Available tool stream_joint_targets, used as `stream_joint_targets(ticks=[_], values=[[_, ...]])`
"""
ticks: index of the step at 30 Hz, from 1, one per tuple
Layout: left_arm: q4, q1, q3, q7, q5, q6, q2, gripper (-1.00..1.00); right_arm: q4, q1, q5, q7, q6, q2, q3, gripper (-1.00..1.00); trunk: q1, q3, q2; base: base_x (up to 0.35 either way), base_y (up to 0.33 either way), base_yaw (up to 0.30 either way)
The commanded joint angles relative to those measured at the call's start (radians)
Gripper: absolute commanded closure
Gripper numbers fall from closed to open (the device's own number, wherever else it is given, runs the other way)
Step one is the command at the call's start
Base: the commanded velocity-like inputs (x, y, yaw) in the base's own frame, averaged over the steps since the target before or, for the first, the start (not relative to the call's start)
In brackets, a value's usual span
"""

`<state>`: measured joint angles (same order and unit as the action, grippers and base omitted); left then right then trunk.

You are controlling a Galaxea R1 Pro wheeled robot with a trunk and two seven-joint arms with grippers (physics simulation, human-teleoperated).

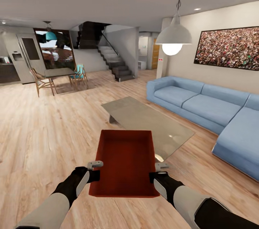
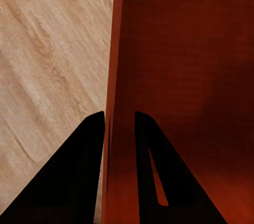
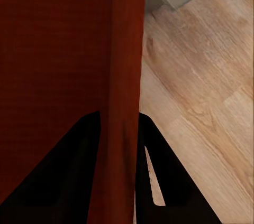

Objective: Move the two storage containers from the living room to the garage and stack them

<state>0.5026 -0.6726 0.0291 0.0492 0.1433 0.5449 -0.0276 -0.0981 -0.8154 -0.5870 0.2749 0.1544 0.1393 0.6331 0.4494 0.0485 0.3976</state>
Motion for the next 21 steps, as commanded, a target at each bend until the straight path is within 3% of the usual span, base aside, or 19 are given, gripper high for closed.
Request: stream_joint_targets(ticks=[1,15,21], values=[[0.003,-0.001,-0.005,0.017,-0.036,0.007,0.002,1.0,0.005,-0.001,0.007,0.011,0.007,-0.001,0.013,1.0,0.001,0.002,0.002,0.0,0.0,0.3],[0.003,-0.001,-0.005,0.017,-0.036,0.007,0.001,1.0,0.005,-0.001,0.007,0.011,0.007,-0.001,0.013,1.0,0.001,0.002,0.002,0.0,0.0,0.299],[0.003,-0.002,-0.005,0.017,-0.036,0.007,0.0,1.0,0.005,-0.001,0.007,0.01,0.007,-0.001,0.013,1.0,0.001,0.002,0.002,0.0,0.0,0.081]])
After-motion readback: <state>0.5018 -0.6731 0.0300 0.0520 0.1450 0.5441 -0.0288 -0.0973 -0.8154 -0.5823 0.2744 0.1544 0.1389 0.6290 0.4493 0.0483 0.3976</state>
